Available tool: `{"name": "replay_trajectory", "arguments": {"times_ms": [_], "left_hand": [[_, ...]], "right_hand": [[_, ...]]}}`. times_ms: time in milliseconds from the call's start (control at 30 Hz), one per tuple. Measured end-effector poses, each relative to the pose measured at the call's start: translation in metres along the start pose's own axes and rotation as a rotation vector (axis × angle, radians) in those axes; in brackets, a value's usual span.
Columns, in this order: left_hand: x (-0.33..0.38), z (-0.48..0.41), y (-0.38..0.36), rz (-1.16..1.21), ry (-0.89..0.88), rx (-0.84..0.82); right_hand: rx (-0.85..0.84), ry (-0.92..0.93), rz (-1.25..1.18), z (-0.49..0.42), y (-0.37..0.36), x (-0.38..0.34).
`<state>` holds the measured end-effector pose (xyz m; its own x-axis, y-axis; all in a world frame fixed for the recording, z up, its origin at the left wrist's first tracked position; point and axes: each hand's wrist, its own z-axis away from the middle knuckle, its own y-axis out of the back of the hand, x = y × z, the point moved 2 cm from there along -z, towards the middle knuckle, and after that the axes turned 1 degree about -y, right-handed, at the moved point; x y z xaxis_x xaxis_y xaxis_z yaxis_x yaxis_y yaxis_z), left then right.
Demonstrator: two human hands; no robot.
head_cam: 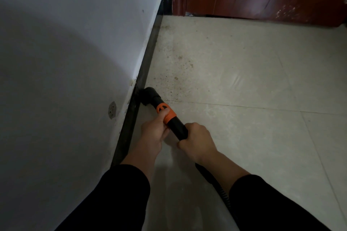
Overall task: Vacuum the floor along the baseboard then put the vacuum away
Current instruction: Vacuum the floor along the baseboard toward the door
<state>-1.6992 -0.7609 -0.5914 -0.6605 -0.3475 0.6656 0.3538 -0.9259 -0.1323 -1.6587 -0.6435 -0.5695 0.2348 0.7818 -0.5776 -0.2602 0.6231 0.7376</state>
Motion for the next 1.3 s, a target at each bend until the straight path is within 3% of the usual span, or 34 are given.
{"name": "replay_trajectory", "arguments": {"times_ms": [1300], "left_hand": [[-0.035,0.039,-0.077,-0.054,-0.004,-0.079]], "right_hand": [[0.084,-0.118,0.063,0.038,0.058,0.065]]}}
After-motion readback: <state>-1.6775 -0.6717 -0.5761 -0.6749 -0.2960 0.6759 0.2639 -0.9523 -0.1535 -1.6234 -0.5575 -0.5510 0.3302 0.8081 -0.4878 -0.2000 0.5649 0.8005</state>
